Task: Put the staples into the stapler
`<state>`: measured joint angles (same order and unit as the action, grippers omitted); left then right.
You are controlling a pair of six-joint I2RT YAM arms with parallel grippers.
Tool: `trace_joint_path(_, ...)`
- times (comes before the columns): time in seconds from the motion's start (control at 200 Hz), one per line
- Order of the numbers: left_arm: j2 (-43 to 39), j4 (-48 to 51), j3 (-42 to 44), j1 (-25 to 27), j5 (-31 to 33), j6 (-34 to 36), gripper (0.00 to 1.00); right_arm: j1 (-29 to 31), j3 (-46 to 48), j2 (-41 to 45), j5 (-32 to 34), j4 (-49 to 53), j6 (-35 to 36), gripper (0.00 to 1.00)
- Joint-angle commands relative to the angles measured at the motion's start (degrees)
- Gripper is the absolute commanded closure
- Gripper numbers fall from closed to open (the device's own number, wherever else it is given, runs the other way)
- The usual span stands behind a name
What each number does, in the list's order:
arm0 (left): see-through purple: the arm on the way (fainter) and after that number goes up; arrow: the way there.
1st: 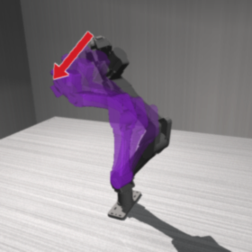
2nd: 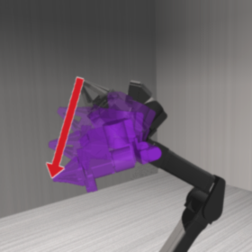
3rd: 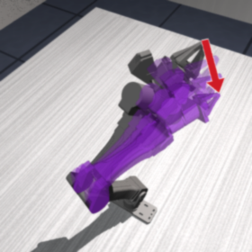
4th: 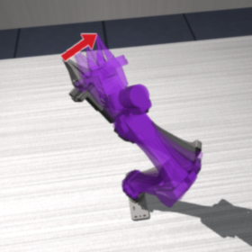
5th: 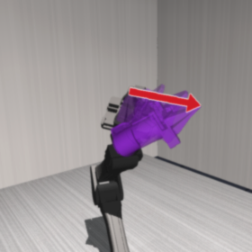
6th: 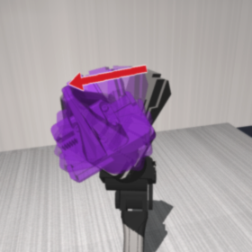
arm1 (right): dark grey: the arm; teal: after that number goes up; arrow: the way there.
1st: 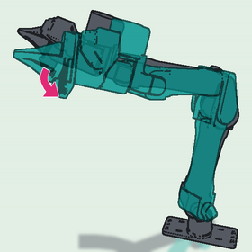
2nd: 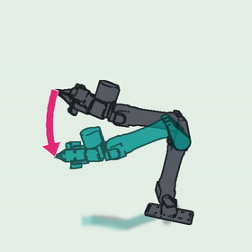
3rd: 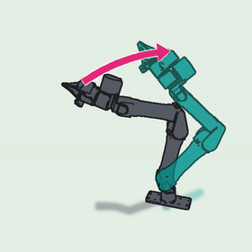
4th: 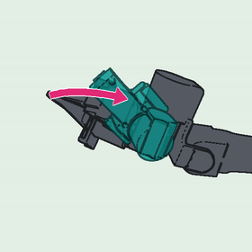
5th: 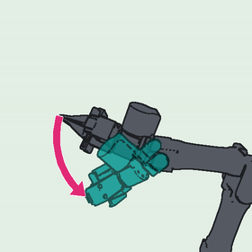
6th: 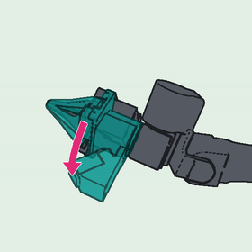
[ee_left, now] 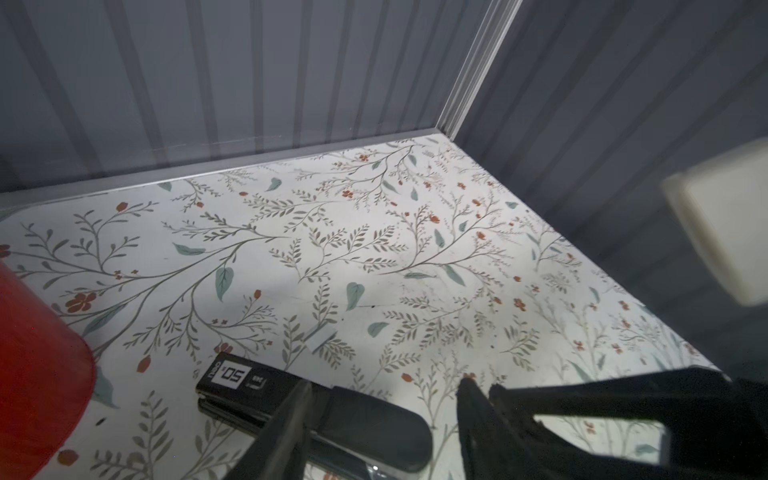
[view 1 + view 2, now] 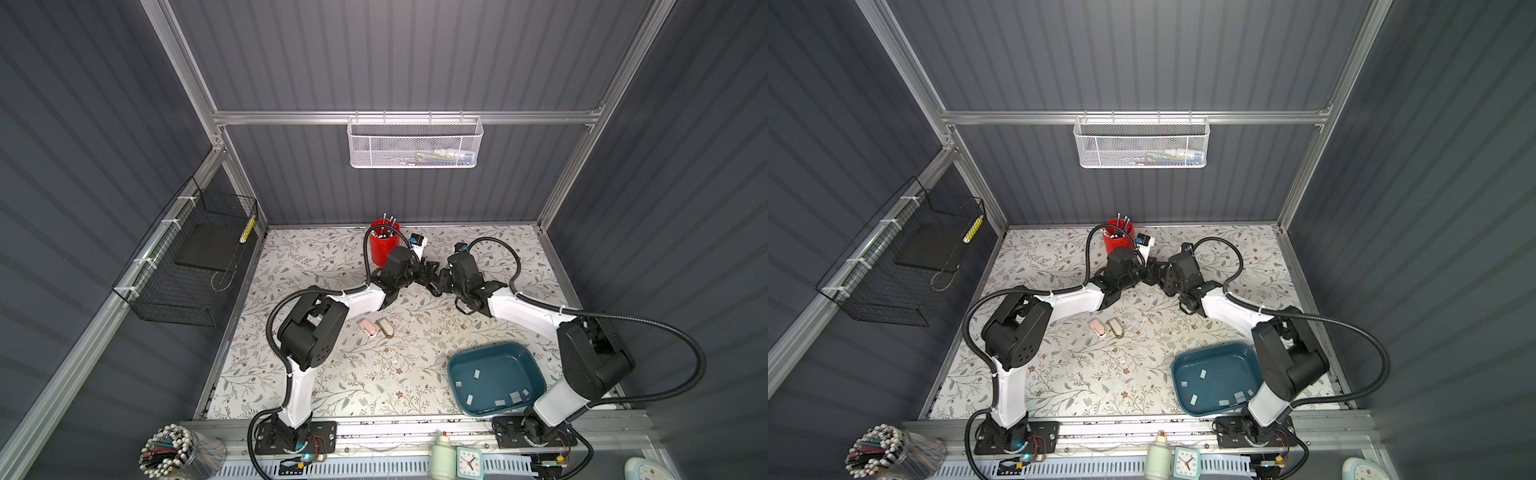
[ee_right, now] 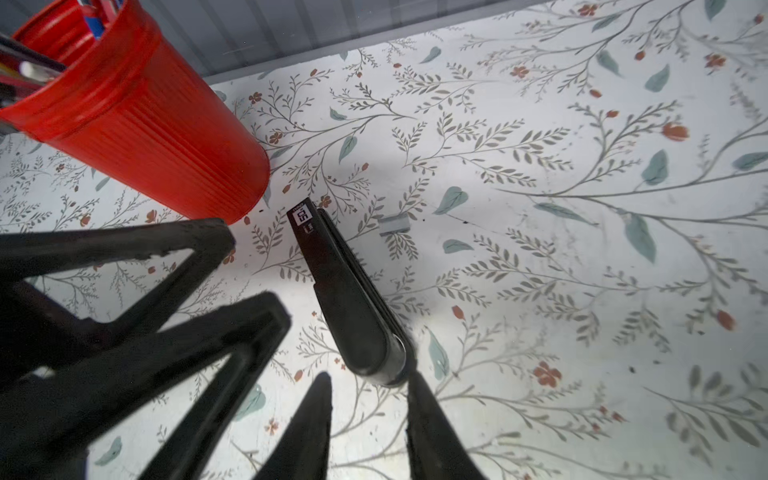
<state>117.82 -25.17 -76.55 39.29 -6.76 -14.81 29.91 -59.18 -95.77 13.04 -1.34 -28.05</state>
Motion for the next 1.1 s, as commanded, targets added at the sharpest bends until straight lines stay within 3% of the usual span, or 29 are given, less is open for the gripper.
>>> trace_joint_path(0.0,3.1,5.6,-2.8,0.1,1.5,-0.8,0.47,-1.0,-2.6,-2.8,-1.6,0.3,0.3,0.69)
trace_joint_path(0.355,12.0,11.8,-11.2,0.6,0.1,-1.1,0.50,-1.1,0.4,-9.1,-2.5,-2.5,-1.8,0.77)
trace_joint_path(0.685,15.4,11.2,-10.0,1.6,0.8,-3.1,0.51,-1.0,8.4,-11.0,-2.5,-8.9,-4.5,0.82)
trace_joint_path(0.815,13.8,12.4,-11.1,1.5,0.0,-2.7,0.51,-1.1,5.8,-6.6,-2.1,-4.9,-3.2,0.71)
trace_joint_path(0.88,12.2,13.0,-12.0,1.5,0.0,-2.1,0.48,-1.2,3.3,-3.4,-0.9,-1.2,-3.1,0.57)
trace_joint_path(0.96,10.2,15.2,-14.5,1.5,-0.3,-1.3,0.44,-2.2,-0.8,0.4,-0.5,5.0,-3.1,0.50)
trace_joint_path(1.096,5.2,17.0,-17.4,1.5,-3.0,-0.4,0.35,-5.5,-4.7,6.9,1.5,11.6,-3.8,0.30)
